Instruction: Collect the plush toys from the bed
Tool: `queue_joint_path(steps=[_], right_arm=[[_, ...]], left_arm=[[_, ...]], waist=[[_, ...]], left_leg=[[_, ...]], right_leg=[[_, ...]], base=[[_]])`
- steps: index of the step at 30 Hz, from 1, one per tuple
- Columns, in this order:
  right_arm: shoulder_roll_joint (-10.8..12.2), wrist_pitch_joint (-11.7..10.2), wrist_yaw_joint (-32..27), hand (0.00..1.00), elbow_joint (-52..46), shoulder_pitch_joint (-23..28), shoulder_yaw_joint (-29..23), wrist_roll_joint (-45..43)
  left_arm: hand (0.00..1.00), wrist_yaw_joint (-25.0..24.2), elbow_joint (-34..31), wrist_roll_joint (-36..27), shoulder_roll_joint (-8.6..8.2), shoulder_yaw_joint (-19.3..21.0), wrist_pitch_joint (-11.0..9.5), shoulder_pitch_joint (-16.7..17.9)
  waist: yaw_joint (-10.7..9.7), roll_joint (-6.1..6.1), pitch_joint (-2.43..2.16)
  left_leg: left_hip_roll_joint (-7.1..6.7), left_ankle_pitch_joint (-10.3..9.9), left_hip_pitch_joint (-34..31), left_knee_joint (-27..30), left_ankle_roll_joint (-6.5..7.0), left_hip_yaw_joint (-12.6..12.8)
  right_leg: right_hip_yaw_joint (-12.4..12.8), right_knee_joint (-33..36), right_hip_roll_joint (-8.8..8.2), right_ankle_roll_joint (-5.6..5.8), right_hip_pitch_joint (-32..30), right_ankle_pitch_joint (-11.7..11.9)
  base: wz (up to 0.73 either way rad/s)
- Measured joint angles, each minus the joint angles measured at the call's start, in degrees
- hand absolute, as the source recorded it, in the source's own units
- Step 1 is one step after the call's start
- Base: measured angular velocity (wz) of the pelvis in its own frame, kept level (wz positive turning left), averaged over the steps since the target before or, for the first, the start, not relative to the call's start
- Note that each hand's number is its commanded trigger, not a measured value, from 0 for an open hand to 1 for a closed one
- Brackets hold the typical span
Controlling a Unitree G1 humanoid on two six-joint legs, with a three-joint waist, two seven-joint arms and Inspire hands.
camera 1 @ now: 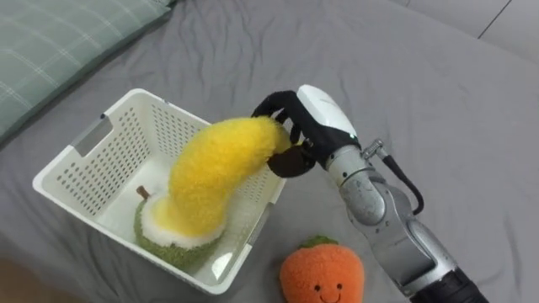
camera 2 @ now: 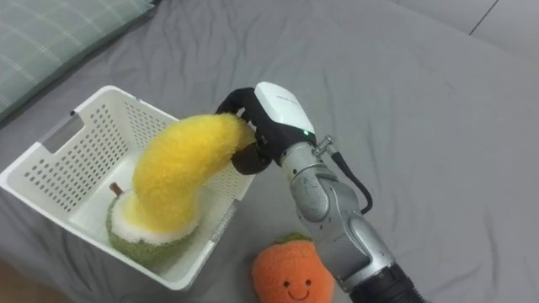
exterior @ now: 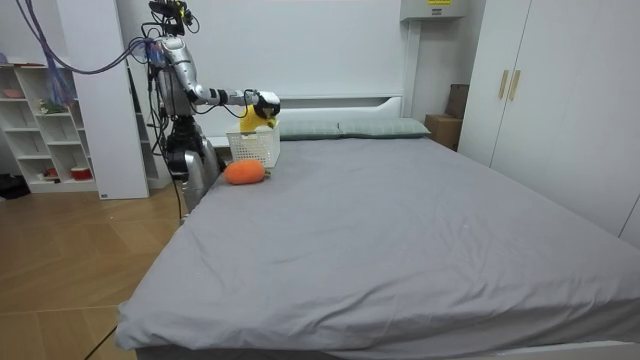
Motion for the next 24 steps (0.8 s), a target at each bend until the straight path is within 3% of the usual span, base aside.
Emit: queue_joint_path(steps=[6,19,24], right_arm=[[-0.01,0.00,0.02,0.00,0.21,0.00,0.00,0.01],[-0.07,-0.12,-0.06,0.00,0.33,0.36,-0.22,0.38],[-0.49,-0.66,0.05,0.00,0.30,0.52,-2.18,5.42]], left_arm=[[0.00,-0.14,0.10,0.09,-0.20,1.14,0.17,-0.18],[0.00,-0.29,0.12,1.49,-1.09,1.61,0.25,-0.54],[0.00,-0.28,-1.21,1.48,-0.97,2.47,0.37,-0.11]], waist=[[0.14,-0.33,-0.01],[-0.67,0.20,0.25],[-3.43,0.61,0.13]], left_leg=[[-0.02,-0.01,0.00,0.29,0.00,-0.01],[-0.04,-0.02,0.01,0.66,-0.02,-0.02],[-0.02,-0.02,0.19,0.77,-0.02,0.15]], right_leg=[[0.10,0.02,-0.02,0.00,0.12,0.00],[0.73,0.00,0.03,0.00,0.36,0.00],[1.50,0.01,0.05,0.00,0.37,0.00]], base=[[0.00],[0.00],[-0.01]])
